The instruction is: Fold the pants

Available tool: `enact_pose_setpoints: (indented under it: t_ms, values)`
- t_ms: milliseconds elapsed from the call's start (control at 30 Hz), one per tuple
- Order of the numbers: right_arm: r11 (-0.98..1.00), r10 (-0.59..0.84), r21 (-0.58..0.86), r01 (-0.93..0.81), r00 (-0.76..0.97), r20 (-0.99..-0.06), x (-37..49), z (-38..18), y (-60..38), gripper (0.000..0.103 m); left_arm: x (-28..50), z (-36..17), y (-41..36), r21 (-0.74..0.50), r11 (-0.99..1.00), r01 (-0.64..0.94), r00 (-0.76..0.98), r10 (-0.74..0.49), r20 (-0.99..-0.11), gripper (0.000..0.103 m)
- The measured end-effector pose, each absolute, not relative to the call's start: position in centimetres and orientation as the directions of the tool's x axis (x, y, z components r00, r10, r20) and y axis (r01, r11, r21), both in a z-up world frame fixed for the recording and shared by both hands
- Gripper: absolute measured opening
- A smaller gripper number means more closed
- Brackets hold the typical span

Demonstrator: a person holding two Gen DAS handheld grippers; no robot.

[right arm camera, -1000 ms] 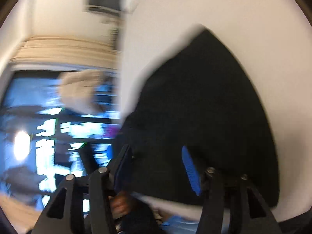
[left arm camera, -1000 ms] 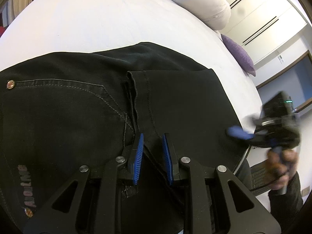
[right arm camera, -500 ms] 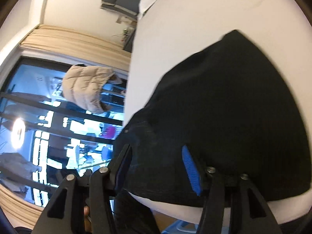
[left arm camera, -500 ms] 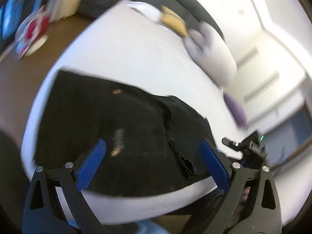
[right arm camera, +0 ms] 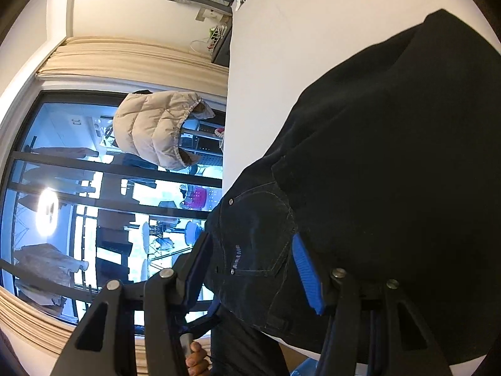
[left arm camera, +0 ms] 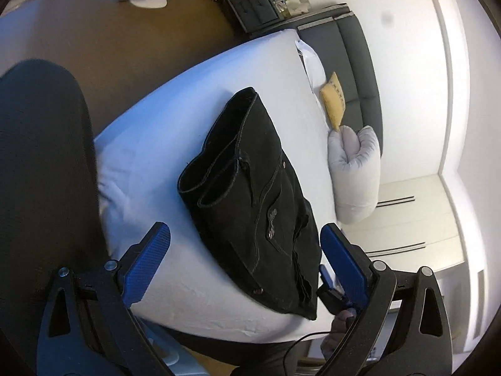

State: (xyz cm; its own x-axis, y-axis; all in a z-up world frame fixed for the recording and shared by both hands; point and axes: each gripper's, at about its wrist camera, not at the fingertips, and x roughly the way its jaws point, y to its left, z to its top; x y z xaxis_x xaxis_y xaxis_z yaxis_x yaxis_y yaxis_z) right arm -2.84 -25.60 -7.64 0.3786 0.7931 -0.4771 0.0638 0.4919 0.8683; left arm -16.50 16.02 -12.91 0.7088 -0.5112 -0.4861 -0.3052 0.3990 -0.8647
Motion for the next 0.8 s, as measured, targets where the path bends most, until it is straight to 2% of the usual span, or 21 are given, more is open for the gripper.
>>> enact_pose_setpoints:
  t_ms: [433,500,567,700,800]
  values:
    - [0.480,0.819,0.875,0.056,0.327,-0.471,-1.1,-7.6,-23.9,0.058,-13.3,-17.1,16.7,-0.928,0.190,-0.322,0.762,-0.529,-0.373,0.094]
    - [0.485,0.822,0.873,0.051,0.314,-0.475,-0.7,-7.7,-23.4,0.058,-13.9,-17.3,17.0,-0.933,0.165,-0.320,0.768,-0.531,-0.358,0.085]
    - [0.492,0.823,0.869,0.048,0.298,-0.483,-0.3,-7.9,-22.8,0.058,-13.9,-17.5,17.2,-0.933,0.147,-0.328,0.765,-0.537,-0.354,0.067]
    - [0.517,0.815,0.854,0.055,0.275,-0.511,0.2,-8.1,-22.2,0.058,-13.5,-17.6,16.9,-0.928,0.137,-0.348,0.759,-0.540,-0.364,0.054]
    - [0.542,0.801,0.837,0.070,0.259,-0.540,0.8,-8.3,-22.1,0.058,-12.9,-17.2,16.5,-0.920,0.168,-0.353,0.742,-0.549,-0.385,0.036]
